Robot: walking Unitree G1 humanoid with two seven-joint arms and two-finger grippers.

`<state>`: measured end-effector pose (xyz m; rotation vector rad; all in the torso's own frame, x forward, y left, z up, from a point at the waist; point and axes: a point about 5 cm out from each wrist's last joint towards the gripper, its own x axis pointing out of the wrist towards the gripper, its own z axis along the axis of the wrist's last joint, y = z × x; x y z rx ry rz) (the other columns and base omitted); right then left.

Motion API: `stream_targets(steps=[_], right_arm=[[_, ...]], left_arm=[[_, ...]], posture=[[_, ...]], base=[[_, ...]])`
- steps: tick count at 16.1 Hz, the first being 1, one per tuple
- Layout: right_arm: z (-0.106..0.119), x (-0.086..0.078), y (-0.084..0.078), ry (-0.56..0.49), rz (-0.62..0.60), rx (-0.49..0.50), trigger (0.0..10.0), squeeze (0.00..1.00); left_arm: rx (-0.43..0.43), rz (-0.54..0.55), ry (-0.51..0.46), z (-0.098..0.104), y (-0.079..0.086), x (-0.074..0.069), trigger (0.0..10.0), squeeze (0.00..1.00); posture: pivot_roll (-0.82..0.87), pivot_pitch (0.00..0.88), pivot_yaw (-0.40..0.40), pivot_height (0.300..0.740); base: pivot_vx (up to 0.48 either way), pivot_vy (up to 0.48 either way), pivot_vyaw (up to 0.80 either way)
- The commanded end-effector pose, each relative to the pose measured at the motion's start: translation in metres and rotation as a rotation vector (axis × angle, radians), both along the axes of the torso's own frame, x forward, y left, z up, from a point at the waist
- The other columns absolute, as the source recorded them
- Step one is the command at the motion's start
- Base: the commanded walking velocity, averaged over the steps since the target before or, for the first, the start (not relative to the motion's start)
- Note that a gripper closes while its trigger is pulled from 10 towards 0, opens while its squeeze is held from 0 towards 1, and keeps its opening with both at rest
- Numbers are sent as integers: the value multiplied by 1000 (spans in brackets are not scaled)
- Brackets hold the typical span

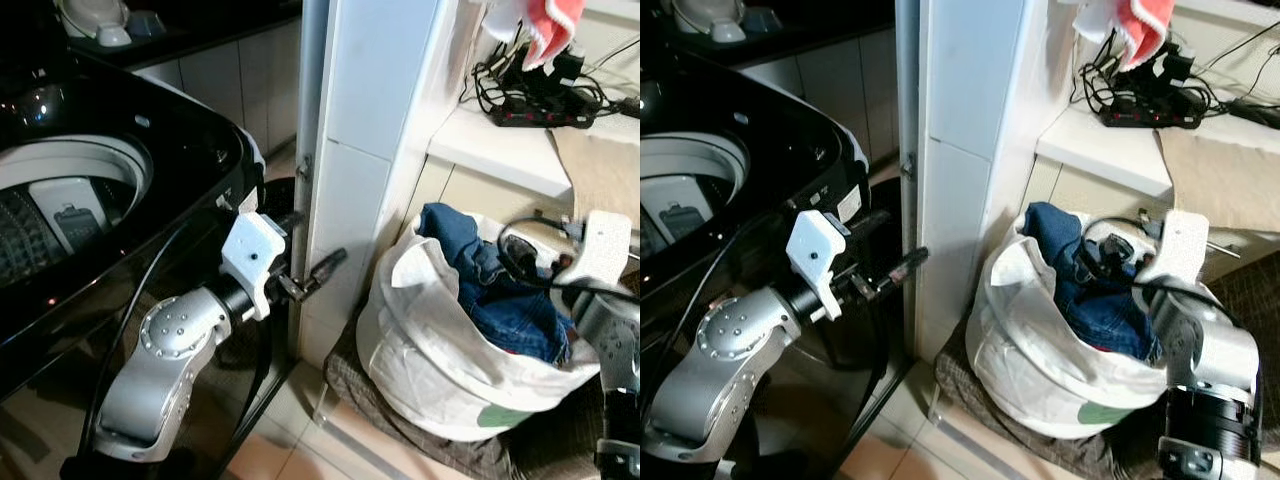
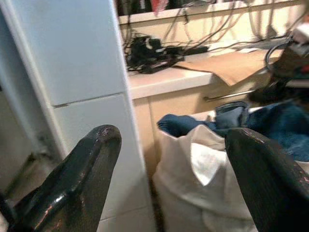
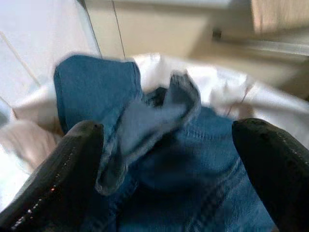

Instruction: Clothes washing

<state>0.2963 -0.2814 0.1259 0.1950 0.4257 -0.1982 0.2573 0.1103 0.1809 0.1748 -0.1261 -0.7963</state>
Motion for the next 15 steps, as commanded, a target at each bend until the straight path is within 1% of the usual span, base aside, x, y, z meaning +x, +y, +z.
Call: stream_targets(steps=[1, 2, 3, 5, 6, 7, 8, 9, 13, 15], right_arm=[[-3, 0, -5, -14, 0, 57, 10000, 1000], [-17, -2, -12, 45, -14, 73, 10000, 0], [-19, -3, -12, 57, -14, 78, 10000, 0], [-32, -7, -16, 121, -42, 86, 10000, 0], [-34, -7, -16, 127, -47, 88, 10000, 0], [-38, -6, -17, 127, -62, 110, 10000, 0], [-40, -6, -15, 120, -64, 146, 4039, 0], [-40, -5, -14, 112, -57, 168, 0, 0], [-41, -4, -13, 88, -55, 222, 0, 0], [-41, -4, -14, 76, -56, 232, 0, 0]], left_arm=[[-2, -44, 6, 2, -5, -4, 10000, 0], [6, -57, 2, 1, -7, -5, 10000, 0], [8, -59, 1, 2, -7, -5, 10000, 0], [5, -63, 16, 1, -4, -7, 10000, 0], [7, -63, 19, 1, -4, -7, 10000, 0], [15, -61, 19, 0, -4, -7, 10000, 0], [21, -59, 17, 0, -3, -7, 10000, 0], [24, -56, 18, 0, -3, -7, 10000, 0], [38, -57, 18, -1, -4, -7, 10000, 0], [38, -60, 19, -1, -4, -7, 10000, 0]], posture=[[-22, 0, -70, 740], [-13, 0, -77, 740], [-13, 0, -77, 740], [-8, 0, -83, 740], [-8, 0, -83, 740], [-6, 0, -84, 740], [-4, 0, -84, 740], [-5, 0, -83, 740], [-6, 0, -81, 740], [-7, 0, -79, 740]], base=[[0, 0, 0], [0, 0, 0], [0, 0, 0], [0, 0, 0], [0, 0, 0], [0, 0, 0], [0, 0, 0], [0, 0, 0], [0, 0, 0], [0, 0, 0]])
